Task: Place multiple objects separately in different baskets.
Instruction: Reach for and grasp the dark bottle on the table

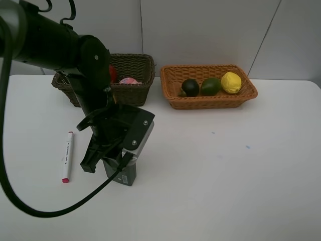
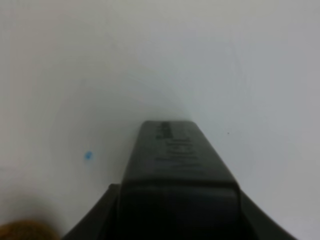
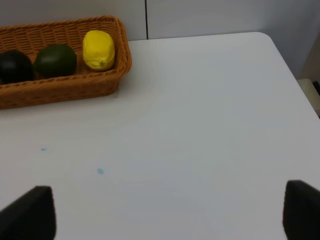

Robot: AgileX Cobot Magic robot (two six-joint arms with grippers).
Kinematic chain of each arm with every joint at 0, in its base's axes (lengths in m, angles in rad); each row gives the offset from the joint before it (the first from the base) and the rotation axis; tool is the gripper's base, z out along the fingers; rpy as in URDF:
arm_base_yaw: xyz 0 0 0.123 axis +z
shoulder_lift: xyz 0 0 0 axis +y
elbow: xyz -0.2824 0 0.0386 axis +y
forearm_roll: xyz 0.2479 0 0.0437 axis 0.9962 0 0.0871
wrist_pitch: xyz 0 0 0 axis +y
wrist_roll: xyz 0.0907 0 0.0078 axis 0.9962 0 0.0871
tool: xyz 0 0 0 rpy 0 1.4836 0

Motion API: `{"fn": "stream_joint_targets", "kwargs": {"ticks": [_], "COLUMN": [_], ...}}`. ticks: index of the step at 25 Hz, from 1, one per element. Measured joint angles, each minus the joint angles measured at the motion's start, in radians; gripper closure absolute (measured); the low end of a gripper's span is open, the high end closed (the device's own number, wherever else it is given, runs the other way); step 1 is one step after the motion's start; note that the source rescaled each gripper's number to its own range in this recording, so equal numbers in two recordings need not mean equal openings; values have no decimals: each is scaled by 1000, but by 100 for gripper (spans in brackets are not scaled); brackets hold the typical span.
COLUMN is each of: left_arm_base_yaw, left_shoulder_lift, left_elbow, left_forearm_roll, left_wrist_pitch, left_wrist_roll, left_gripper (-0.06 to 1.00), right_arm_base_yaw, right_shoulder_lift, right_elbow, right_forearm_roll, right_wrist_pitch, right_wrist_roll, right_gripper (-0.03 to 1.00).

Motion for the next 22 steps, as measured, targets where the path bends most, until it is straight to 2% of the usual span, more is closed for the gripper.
{"fn": "stream_joint_targets", "kwargs": {"ticks": [14,22], "left_arm_base_yaw": [0,0], "left_shoulder_lift": [-17,-188], "left_elbow": [1,3], "left_forearm_roll": [23,28], "left_wrist_pitch": [-8,-13], "left_wrist_roll": [-1,-3], "left_gripper": [57,57], "right_arm_base_yaw": [0,0], "right_shoulder_lift": [0,0], "right_elbow": [0,0], "right_forearm_roll": [0,0], "right_wrist_pitch": [0,0], "right_wrist_roll": [0,0], "right_gripper": [-2,-2]}}
